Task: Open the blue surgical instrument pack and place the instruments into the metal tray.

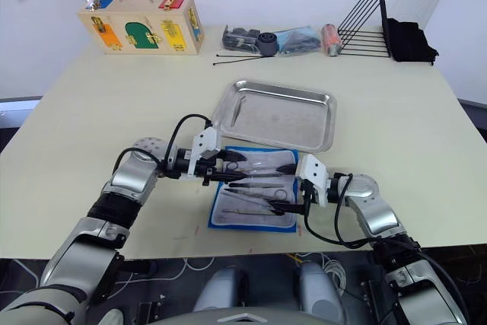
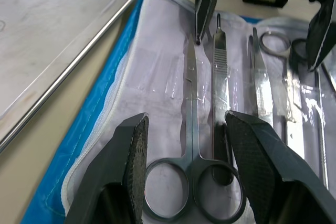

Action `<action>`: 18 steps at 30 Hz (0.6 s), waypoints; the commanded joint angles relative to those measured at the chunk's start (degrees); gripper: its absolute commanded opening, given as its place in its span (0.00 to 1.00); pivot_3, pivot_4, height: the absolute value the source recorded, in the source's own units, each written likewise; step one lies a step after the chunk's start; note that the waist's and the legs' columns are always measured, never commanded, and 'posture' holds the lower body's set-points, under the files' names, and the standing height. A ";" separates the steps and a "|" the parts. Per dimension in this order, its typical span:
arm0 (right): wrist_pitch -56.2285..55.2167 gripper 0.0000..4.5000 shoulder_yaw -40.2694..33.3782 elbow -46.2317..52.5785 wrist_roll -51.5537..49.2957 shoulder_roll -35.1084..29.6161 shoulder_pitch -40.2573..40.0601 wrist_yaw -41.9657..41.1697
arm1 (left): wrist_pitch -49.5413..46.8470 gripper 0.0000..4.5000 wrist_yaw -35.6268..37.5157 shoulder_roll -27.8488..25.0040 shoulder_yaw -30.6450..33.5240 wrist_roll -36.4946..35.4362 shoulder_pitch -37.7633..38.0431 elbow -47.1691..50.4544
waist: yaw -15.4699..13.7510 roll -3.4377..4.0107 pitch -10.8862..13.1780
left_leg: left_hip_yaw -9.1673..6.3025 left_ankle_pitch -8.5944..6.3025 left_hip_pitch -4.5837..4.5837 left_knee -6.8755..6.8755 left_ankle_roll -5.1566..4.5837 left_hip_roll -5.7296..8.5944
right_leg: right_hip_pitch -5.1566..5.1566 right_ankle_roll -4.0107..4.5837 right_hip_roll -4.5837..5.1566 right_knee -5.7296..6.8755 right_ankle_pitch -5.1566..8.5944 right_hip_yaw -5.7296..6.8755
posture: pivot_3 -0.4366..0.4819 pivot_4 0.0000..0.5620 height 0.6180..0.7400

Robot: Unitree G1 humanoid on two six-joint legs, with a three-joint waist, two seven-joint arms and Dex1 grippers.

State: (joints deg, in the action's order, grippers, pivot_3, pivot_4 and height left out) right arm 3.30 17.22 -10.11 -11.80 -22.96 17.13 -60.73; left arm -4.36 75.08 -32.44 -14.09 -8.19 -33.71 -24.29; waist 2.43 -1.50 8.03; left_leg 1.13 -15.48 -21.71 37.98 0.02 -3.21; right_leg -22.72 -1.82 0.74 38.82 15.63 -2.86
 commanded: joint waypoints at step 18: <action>2.17 1.00 1.96 -5.15 3.98 -1.06 -3.30 1.43 | 3.28 0.56 0.59 -1.72 -1.03 5.08 -2.77 -2.33 | -0.06 -0.01 0.00 | -0.01 0.00 -0.02 0.00 0.00 0.00 | 0.00 0.00 0.00 -0.01 0.00 0.01 | 0.48 0.27 1.00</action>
State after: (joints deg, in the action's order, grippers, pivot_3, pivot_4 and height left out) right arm 3.02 17.04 -10.04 -11.80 -22.93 16.81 -60.58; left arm -1.75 76.02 -32.89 -14.76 -4.97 -35.94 -25.57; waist 2.38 -1.51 8.04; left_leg 1.12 -15.48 -21.73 37.99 0.02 -3.21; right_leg -22.72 -1.82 0.74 38.81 15.63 -2.84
